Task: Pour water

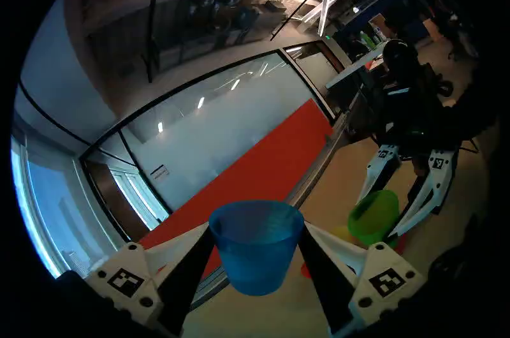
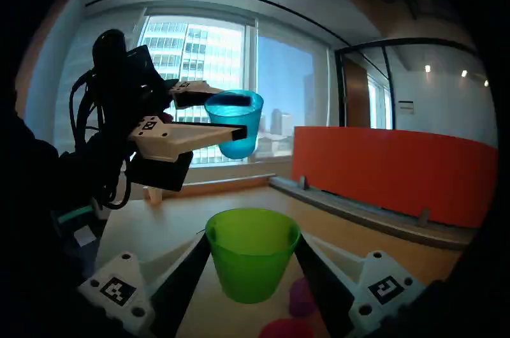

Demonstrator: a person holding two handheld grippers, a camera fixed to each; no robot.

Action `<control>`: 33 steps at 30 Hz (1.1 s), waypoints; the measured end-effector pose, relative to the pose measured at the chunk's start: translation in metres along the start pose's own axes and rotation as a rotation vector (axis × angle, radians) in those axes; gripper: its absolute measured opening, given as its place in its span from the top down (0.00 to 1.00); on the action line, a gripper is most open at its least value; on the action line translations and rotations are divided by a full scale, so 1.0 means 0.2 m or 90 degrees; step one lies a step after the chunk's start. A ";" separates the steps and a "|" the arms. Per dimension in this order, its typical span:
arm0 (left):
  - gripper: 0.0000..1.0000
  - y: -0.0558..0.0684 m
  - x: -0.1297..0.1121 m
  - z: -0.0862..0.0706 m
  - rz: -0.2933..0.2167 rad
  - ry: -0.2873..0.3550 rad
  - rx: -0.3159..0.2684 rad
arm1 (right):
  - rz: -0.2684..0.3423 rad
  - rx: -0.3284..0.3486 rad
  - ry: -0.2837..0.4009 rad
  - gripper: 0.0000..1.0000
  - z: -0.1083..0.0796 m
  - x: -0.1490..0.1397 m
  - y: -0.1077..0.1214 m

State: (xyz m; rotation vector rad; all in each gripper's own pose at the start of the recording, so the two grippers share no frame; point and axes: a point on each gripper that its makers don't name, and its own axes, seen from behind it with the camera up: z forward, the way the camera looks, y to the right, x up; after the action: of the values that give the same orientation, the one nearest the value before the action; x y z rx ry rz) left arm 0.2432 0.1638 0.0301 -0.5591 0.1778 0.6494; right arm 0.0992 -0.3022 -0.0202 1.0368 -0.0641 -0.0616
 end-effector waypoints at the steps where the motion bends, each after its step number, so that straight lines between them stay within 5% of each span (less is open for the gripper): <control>1: 0.13 0.00 0.00 0.00 0.004 -0.001 0.001 | 0.001 0.002 0.000 0.09 0.01 0.00 0.00; 33: 0.14 -0.04 0.16 0.04 0.165 0.016 0.024 | -0.005 0.042 0.009 0.09 0.14 0.01 -0.07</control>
State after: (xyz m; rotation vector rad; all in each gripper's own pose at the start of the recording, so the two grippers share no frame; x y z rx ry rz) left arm 0.2736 0.1801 0.0287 -0.5128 0.2890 0.8893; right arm 0.0988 -0.3347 -0.0183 1.1035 -0.0497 -0.0599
